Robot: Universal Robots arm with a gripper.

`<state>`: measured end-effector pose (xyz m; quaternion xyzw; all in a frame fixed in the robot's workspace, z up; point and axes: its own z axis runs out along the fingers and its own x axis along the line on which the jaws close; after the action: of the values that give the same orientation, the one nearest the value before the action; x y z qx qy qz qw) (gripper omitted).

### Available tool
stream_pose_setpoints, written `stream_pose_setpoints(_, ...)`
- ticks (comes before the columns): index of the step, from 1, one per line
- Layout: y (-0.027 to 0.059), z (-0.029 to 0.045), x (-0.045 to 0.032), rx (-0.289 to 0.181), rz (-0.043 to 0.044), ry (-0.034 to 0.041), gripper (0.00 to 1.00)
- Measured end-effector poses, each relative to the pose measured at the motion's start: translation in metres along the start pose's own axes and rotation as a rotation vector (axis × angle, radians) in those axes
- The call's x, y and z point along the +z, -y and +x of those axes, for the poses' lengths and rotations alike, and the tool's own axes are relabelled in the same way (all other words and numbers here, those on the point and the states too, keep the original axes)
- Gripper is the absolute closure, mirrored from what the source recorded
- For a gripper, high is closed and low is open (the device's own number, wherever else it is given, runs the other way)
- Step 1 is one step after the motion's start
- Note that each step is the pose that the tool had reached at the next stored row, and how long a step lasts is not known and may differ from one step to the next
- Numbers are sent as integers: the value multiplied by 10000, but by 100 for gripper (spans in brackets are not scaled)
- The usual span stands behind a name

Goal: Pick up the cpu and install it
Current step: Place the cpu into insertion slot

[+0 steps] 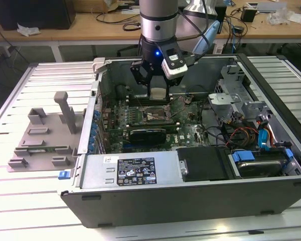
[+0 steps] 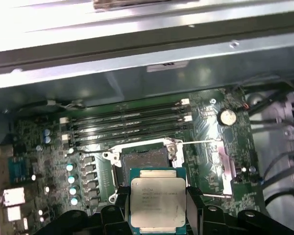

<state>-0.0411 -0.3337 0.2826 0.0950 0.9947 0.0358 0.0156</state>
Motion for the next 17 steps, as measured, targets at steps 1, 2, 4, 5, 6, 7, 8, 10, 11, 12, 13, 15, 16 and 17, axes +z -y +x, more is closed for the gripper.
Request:
stream_pose_setpoints(1,0,0,1,216,5,16,45)
stream_pose_setpoints(2,0,0,3,622,15,47,45)
stream_pose_setpoints(4,1,0,7,1303,32,97,45)
stream_pose_setpoints(5,1,0,8,1486,36,110,45)
stream_pose_setpoints(6,1,0,9,1687,41,126,45)
stream_pose_setpoints(7,1,0,10,1910,47,142,45)
stream_pose_setpoints(8,1,0,11,2057,50,153,45)
stream_pose_setpoints(10,1,0,13,2476,61,184,45)
stream_pose_setpoints(11,1,0,15,2865,70,213,45)
stream_pose_setpoints(12,1,0,17,3300,81,245,45)
stream_pose_setpoints(13,1,0,19,3588,87,267,45)
stream_pose_setpoints(15,2,0,22,4134,101,308,45)
stream_pose_setpoints(16,2,1,24,4418,108,329,45)
stream_pose_setpoints(17,2,0,25,4596,112,342,45)
